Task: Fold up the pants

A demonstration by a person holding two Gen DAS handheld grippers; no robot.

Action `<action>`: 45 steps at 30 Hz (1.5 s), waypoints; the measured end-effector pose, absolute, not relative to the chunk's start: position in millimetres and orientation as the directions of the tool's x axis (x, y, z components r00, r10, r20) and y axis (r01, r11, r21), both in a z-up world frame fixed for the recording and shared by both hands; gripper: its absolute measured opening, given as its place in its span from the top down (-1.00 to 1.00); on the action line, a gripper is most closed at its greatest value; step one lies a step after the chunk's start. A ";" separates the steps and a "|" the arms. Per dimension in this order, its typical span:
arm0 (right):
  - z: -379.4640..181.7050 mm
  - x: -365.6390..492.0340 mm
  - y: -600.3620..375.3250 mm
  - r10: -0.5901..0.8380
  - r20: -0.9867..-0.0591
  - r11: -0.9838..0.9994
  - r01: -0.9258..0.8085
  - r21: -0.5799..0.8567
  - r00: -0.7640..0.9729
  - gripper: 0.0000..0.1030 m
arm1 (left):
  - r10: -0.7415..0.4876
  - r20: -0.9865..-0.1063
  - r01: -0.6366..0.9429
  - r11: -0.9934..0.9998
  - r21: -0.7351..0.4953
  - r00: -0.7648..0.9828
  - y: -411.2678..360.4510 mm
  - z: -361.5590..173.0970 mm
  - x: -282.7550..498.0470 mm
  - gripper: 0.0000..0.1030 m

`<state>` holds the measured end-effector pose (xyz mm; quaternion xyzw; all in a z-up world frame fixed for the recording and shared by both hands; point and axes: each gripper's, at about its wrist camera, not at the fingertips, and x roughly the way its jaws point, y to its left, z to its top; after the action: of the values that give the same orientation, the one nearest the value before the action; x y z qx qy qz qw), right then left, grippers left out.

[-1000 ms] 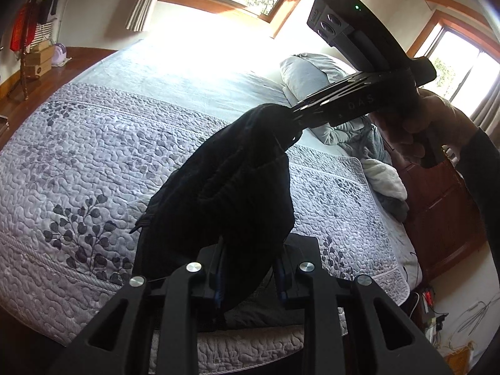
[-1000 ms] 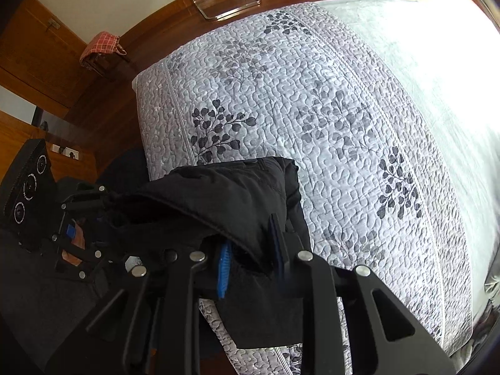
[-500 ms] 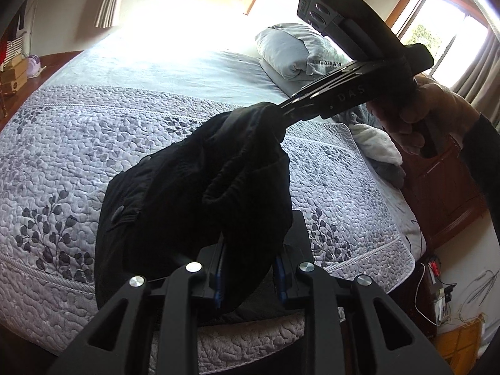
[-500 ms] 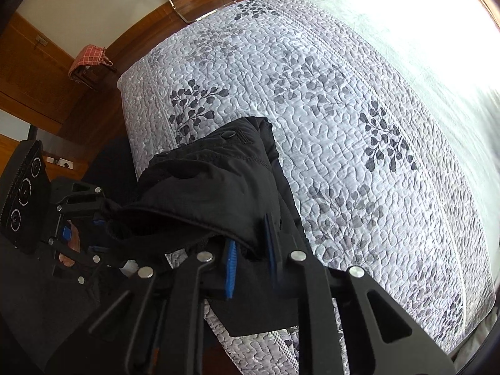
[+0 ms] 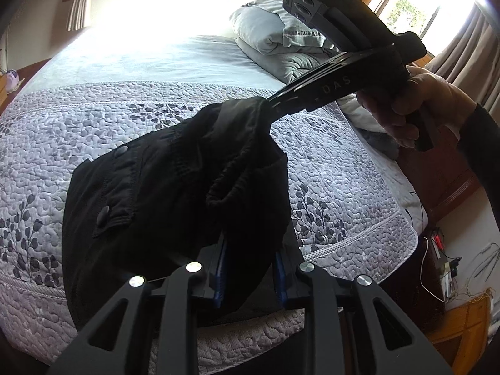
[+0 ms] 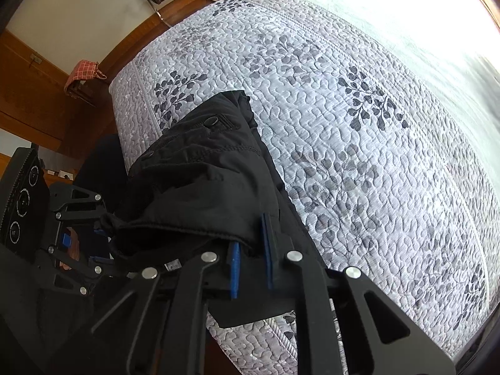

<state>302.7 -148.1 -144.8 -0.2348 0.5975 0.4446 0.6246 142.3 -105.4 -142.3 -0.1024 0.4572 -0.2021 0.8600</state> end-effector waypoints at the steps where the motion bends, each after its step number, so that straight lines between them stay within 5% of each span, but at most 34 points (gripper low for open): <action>1: -147.6 303.1 -153.3 0.278 -0.954 0.499 -0.832 0.242 -0.111 0.79 | -0.444 -0.747 0.260 0.896 -0.361 0.494 -109.7 -144.2 142.8 0.52; 45: -267.9 305.8 -264.7 0.339 -0.927 0.591 -0.729 0.344 -0.163 0.79 | -0.431 -0.840 0.342 0.884 -0.320 0.330 -204.6 -242.9 160.2 0.52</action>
<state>305.8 -264.7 -267.9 -0.1542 0.6332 0.4249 0.6283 160.2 -204.6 -242.9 -0.0424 0.5281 -0.2373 0.8142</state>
